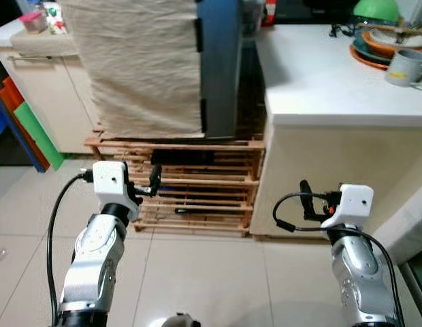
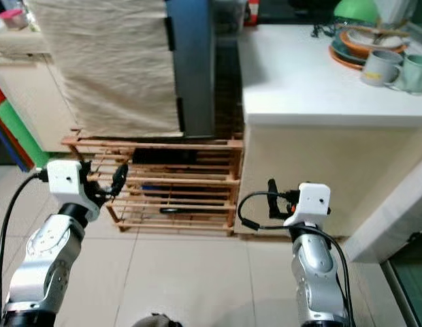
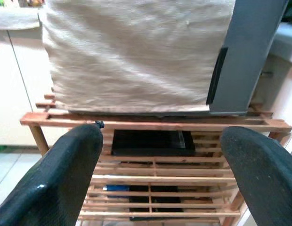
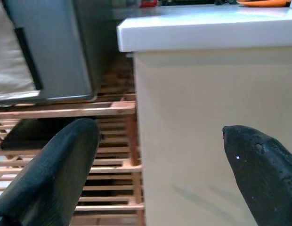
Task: Restocking fridge
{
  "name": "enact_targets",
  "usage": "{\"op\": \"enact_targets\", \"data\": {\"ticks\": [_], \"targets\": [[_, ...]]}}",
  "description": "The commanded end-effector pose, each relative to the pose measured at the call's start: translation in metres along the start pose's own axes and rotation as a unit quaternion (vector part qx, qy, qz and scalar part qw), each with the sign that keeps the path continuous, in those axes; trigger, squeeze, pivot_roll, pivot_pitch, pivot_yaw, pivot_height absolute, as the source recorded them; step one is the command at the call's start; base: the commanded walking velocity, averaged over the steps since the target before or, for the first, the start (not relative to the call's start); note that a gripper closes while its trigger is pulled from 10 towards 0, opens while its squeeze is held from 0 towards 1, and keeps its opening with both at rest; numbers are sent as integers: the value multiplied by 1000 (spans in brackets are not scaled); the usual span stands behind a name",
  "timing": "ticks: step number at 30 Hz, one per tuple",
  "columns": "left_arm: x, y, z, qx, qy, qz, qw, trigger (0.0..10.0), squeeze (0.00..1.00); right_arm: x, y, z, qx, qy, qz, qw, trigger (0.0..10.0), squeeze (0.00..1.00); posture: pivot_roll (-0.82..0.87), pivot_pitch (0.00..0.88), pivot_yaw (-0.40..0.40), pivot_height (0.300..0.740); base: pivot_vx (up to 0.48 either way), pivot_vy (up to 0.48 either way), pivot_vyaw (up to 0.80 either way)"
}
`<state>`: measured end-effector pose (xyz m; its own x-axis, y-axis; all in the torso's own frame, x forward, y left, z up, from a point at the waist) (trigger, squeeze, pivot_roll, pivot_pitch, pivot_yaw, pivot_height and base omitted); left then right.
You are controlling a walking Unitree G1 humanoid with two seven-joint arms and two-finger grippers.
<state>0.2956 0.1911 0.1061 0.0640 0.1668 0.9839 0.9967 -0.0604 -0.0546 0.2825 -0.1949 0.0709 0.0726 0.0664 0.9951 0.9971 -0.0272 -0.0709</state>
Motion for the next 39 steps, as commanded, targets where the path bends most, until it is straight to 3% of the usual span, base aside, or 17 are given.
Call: {"op": "enact_targets", "data": {"ticks": [1, 15, 18, 22, 39], "targets": [[-1, 2, -3, -3, -9, 3, 1000, 10000, 0, -2, -1, -5, -6, 1, 6, 1000, 10000, 180, -30, 0, 59, 740, 0, 439, 0], [-1, 6, -2, 2, 5, 5, 1000, 10000, 0, -5, -3, 0, 6, -3, 11, 1000, 10000, 180, -38, 0, 63, 740, 0, 464, 0], [-1, 8, -5, 3, 34, 6, 999, 10000, 0, -5, -3, 2, 14, -8, 11, 1000, 10000, 180, -38, 0, 63, 740, 0, 0, 0], [5, 8, -11, -20, 34, -12, 999, 10000, 0, -5, -3, 4, 18, -10, 11, 1000, 10000, 180, -39, 0, 63, 740, 148, 0, 0], [8, 18, -5, 5, 36, 2, 999, 10000, 0, -5, 0, 17, 35, -6, 10, 999, 10000, 180, -21, 0, 68, 740, 432, 0, 0]]}}
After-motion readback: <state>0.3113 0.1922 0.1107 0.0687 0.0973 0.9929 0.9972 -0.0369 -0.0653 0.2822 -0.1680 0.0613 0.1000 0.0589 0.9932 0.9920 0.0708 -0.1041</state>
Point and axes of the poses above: a point about 5 cm out from each wrist's last joint towards the gripper, its own y axis pointing out of the wrist towards the gripper, its own x axis along the axis of the wrist's last joint, z = x × y, the point moved 2 cm from there along y, pointing out of the wrist towards the gripper, and after that the axes turned 6 degrees about -y, right-handed, at the moved point
